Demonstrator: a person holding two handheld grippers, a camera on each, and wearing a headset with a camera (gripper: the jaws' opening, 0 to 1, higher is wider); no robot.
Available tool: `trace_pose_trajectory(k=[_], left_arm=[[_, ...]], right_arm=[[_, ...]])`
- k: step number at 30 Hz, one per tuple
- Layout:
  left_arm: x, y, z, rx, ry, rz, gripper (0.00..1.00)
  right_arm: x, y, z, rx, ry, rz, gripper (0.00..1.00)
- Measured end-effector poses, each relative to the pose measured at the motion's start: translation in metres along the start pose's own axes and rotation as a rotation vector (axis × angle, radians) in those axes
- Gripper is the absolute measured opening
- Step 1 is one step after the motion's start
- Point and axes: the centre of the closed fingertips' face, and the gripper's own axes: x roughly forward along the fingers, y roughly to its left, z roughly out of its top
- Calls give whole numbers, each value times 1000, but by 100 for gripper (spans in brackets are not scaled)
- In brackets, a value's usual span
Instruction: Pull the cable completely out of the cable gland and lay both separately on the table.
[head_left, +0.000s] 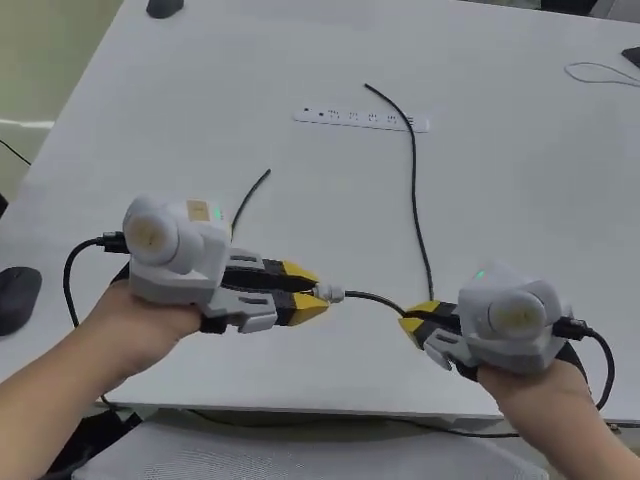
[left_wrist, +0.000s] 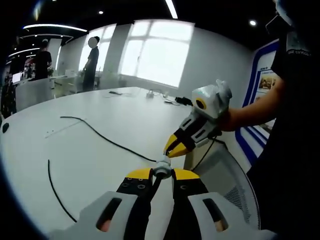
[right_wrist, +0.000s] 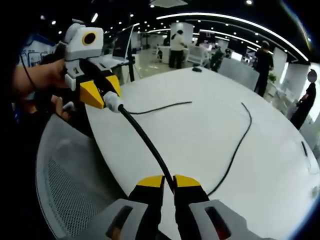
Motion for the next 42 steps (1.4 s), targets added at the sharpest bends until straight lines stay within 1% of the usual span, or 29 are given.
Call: trace_pose_trajectory(k=[3, 4, 5, 6, 8, 9, 10, 13, 15, 16, 18, 20, 23, 26, 27, 28, 31, 36, 37, 39, 42], left_arm=[[-1, 0, 2, -4, -6, 1, 15], [-1, 0, 3, -6, -7, 2, 15], [-2, 0, 3, -7, -8, 3, 15], [-2, 0, 2, -9, -7, 3, 15], [-2, -1, 1, -9, -1, 1, 15], [-3, -2, 0, -13, 3, -4, 15], [-3, -2, -1, -12, 6, -6, 15], [-3, -2, -2, -9, 13, -10, 15], [-3, -3, -2, -8, 14, -13, 15], [-3, -3, -1, -7, 14, -14, 15], [-3, -3, -1, -7, 18, -20, 15], [-3, -4, -2, -4, 21, -23, 15], [-2, -4, -1, -4, 19, -25, 15], [-2, -3, -1, -4, 20, -21, 15], [-3, -2, -2, -5, 20, -22, 15], [-3, -2, -2, -4, 19, -22, 15], [-2, -2, -1, 0, 16, -24, 15], [-1, -1, -1, 9, 25, -25, 15], [-1, -1, -1, 8, 24, -24, 15], [-2, 0, 0, 4, 21, -23, 15], [-2, 1, 1, 1, 17, -22, 15]], right_arm=[[-8, 8, 10, -8, -13, -11, 14], [-10, 9, 16, -40, -29, -27, 16], [-14, 9, 26, -108, -48, -65, 16], [-17, 11, 33, -153, -57, -85, 15], [-19, 19, 46, -221, -71, -102, 16], [-17, 27, 53, -272, -75, -96, 16], [-15, 32, 57, -295, -76, -92, 16], [-7, 44, 65, -327, -78, -79, 13], [-2, 47, 69, -372, -77, -79, 12], [0, 48, 69, -378, -69, -73, 11], [2, 52, 73, -390, -80, -63, 9], [4, 53, 73, -407, -72, -61, 7], [5, 55, 76, -408, -82, -51, 4], [8, 55, 76, -395, -83, -54, 3], [8, 54, 75, -354, -81, -53, 2], [8, 54, 76, -342, -82, -53, 2], [8, 53, 75, -340, -81, -55, 1], [8, 47, 69, -280, -73, -52, 0], [8, 44, 67, -254, -74, -52, 0], [7, 43, 66, -227, -79, -45, 0], [5, 38, 61, -204, -74, -46, 0]])
